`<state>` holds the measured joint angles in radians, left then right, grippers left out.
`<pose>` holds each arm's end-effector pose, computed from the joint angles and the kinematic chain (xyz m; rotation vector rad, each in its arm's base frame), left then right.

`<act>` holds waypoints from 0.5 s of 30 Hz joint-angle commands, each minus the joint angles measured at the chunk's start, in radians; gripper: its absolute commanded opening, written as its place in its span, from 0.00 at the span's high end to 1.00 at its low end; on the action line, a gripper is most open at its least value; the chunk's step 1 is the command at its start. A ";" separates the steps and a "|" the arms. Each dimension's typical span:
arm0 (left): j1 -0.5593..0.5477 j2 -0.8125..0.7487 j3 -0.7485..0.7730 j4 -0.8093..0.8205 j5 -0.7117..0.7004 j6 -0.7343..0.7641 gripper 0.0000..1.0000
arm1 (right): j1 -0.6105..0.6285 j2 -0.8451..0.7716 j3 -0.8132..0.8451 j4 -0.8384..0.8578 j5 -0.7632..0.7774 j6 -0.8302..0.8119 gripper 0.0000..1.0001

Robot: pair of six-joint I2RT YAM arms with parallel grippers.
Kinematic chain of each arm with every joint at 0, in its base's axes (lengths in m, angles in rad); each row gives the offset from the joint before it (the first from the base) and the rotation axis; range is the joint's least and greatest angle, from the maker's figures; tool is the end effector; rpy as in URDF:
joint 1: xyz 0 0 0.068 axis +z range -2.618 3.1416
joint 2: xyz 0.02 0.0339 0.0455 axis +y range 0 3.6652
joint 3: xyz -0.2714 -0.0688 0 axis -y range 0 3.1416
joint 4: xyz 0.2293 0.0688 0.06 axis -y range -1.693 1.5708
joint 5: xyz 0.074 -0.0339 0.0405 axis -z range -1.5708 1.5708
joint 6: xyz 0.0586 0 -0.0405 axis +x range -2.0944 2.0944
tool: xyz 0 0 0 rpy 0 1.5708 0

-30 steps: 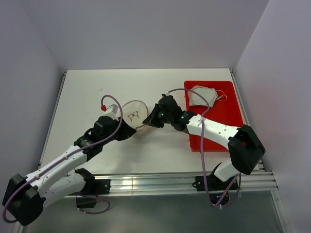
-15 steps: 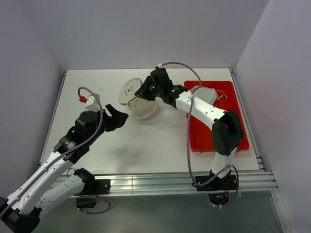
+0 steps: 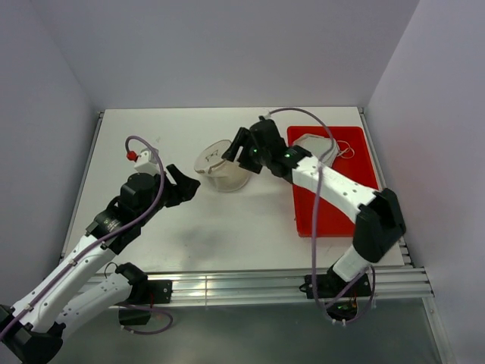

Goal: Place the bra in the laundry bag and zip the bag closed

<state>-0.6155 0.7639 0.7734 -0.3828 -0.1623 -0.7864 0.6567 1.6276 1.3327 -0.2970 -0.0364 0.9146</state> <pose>0.1487 -0.0936 0.3153 -0.2834 1.9985 -0.7616 0.3015 0.2351 0.3013 0.2758 2.3019 0.9033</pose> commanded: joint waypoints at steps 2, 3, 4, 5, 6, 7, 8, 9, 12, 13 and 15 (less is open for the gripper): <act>0.003 0.006 0.018 0.048 0.014 0.032 0.29 | -0.002 -0.285 -0.114 0.009 0.144 -0.078 0.17; 0.003 0.008 0.024 0.050 0.012 0.038 0.28 | -0.002 -0.320 -0.131 -0.008 0.182 -0.106 0.00; 0.005 0.008 0.029 0.048 0.014 0.051 0.28 | -0.002 -0.359 -0.151 -0.017 0.203 -0.120 0.00; 0.003 0.006 0.033 0.048 0.014 0.058 0.28 | 0.000 -0.430 -0.191 -0.027 0.226 -0.132 0.00; 0.003 0.002 0.038 0.047 0.007 0.064 0.28 | 0.000 -0.468 -0.211 -0.039 0.266 -0.154 0.00; 0.005 -0.001 0.041 0.047 0.007 0.070 0.27 | 0.000 -0.507 -0.234 -0.040 0.283 -0.166 0.00; 0.003 -0.005 0.041 0.050 0.010 0.084 0.27 | 0.000 -0.587 -0.283 -0.040 0.299 -0.175 0.00; 0.005 -0.005 0.047 0.053 0.013 0.088 0.27 | 0.000 -0.625 -0.306 -0.037 0.317 -0.186 0.00; 0.003 -0.005 0.056 0.044 0.038 0.110 0.28 | -0.002 -0.780 -0.397 -0.024 0.366 -0.204 0.00; 0.005 -0.008 0.056 0.042 0.046 0.121 0.28 | -0.002 -0.846 -0.429 -0.022 0.368 -0.210 0.00; 0.003 -0.024 0.047 0.044 0.044 0.128 0.27 | 0.000 -0.905 -0.451 -0.030 0.377 -0.214 0.00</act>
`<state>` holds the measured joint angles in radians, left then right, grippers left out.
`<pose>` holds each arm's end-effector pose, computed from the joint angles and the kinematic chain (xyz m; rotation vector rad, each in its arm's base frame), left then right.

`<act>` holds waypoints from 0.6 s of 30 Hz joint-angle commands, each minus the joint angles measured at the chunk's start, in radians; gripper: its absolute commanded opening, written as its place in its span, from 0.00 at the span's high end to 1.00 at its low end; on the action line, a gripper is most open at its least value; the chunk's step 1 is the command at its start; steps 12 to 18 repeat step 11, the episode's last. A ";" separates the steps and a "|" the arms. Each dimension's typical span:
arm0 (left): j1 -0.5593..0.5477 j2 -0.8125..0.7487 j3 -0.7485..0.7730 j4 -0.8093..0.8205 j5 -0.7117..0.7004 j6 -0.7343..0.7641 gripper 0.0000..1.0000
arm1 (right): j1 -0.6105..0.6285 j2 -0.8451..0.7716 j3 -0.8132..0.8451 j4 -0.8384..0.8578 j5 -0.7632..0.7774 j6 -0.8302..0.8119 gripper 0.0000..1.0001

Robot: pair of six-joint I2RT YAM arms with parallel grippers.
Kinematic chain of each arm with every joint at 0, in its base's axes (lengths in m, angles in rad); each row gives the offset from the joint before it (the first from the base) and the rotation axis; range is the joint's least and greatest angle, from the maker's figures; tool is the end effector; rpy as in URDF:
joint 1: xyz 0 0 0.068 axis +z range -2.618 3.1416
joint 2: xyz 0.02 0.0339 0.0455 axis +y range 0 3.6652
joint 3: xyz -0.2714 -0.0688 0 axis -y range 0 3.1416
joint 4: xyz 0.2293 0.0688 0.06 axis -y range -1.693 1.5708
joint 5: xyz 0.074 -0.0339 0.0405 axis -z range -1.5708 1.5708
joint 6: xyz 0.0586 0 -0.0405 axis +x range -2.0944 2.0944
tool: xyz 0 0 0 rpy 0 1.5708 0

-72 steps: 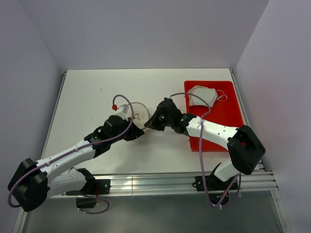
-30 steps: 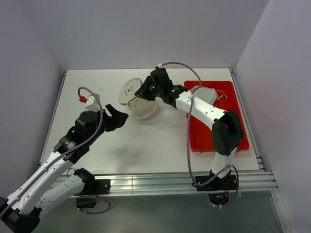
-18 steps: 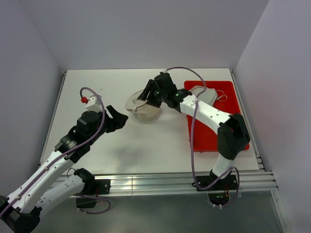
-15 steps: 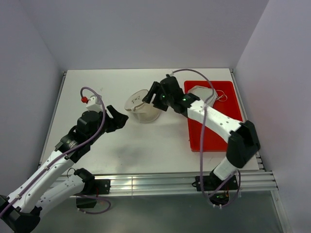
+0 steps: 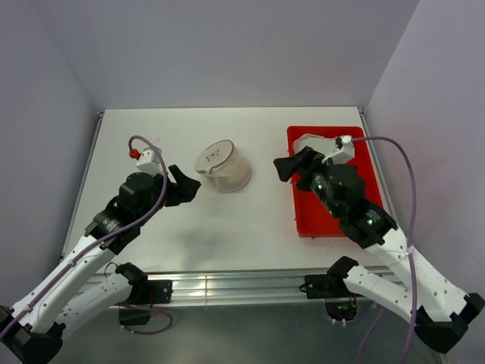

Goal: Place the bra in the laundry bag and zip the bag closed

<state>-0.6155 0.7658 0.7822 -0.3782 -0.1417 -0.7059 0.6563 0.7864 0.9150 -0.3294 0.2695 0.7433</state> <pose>0.1486 -0.0949 0.3186 -0.1883 1.9929 -0.7355 0.1488 0.0949 0.3685 0.2804 1.8086 0.7685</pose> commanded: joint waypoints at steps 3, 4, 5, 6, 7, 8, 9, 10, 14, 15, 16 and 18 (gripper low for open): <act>0.005 -0.039 0.037 0.036 0.010 0.062 0.27 | -0.001 -0.150 -0.067 -0.013 0.080 -0.068 0.00; 0.005 -0.039 0.037 0.036 0.011 0.062 0.27 | -0.001 -0.173 -0.070 -0.022 0.085 -0.070 0.00; 0.003 -0.036 0.040 0.036 0.016 0.062 0.27 | -0.001 -0.180 -0.071 -0.028 0.095 -0.074 0.00; 0.003 -0.034 0.042 0.038 0.020 0.062 0.28 | -0.001 -0.187 -0.073 -0.037 0.097 -0.078 0.00; 0.003 -0.033 0.042 0.038 0.024 0.062 0.28 | -0.001 -0.190 -0.076 -0.039 0.099 -0.081 0.00; 0.005 -0.031 0.043 0.039 0.025 0.060 0.28 | -0.001 -0.191 -0.079 -0.040 0.100 -0.081 0.00; 0.005 -0.031 0.043 0.038 0.027 0.060 0.28 | -0.001 -0.188 -0.079 -0.045 0.100 -0.081 0.00; 0.003 -0.033 0.045 0.039 0.028 0.059 0.28 | -0.001 -0.185 -0.080 -0.045 0.102 -0.078 0.00; 0.003 -0.034 0.046 0.038 0.028 0.060 0.28 | -0.001 -0.187 -0.090 -0.040 0.102 -0.073 0.00; 0.003 -0.034 0.046 0.038 0.028 0.060 0.28 | -0.001 -0.187 -0.090 -0.040 0.102 -0.073 0.00; 0.003 -0.034 0.046 0.038 0.028 0.060 0.28 | -0.001 -0.187 -0.090 -0.040 0.102 -0.073 0.00; 0.003 -0.034 0.046 0.038 0.028 0.060 0.28 | -0.001 -0.187 -0.090 -0.040 0.102 -0.073 0.00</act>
